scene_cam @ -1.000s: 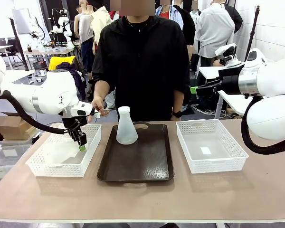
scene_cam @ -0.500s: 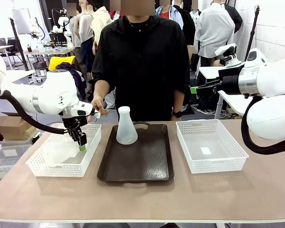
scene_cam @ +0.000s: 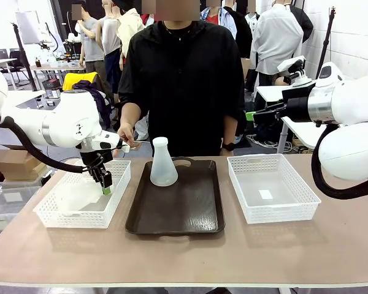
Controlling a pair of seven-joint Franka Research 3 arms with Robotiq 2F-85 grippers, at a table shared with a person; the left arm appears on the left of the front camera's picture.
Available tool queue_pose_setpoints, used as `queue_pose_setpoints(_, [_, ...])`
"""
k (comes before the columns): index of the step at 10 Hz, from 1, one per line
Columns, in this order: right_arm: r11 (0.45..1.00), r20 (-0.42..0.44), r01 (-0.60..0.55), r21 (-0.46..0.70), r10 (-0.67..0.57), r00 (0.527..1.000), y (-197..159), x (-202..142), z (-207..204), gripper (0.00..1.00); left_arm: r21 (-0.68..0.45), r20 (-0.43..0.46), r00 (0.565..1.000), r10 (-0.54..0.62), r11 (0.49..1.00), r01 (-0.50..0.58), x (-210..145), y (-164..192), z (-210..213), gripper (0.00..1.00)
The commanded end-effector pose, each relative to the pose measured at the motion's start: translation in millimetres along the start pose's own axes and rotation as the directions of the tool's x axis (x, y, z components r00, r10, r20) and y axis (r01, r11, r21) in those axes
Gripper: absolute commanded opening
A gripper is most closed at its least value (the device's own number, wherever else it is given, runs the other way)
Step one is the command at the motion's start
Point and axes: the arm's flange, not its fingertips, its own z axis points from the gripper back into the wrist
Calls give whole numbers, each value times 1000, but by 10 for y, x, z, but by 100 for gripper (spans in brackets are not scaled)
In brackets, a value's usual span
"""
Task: Prepare the laboratory tools.
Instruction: Place the picked Big flask upright in the Handle tray as directed by the person.
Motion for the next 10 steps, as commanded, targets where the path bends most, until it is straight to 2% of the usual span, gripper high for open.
queue_pose_setpoints(1, [1000,11,-3,-3,3,1000,-2,9,1,100,-1,-1,1000,0,1000,0,-4,7,-6,0])
queue_pose_setpoints(10, [1000,11,-3,-3,3,1000,-2,9,1,100,-1,-1,1000,0,1000,0,-4,7,-6,0])
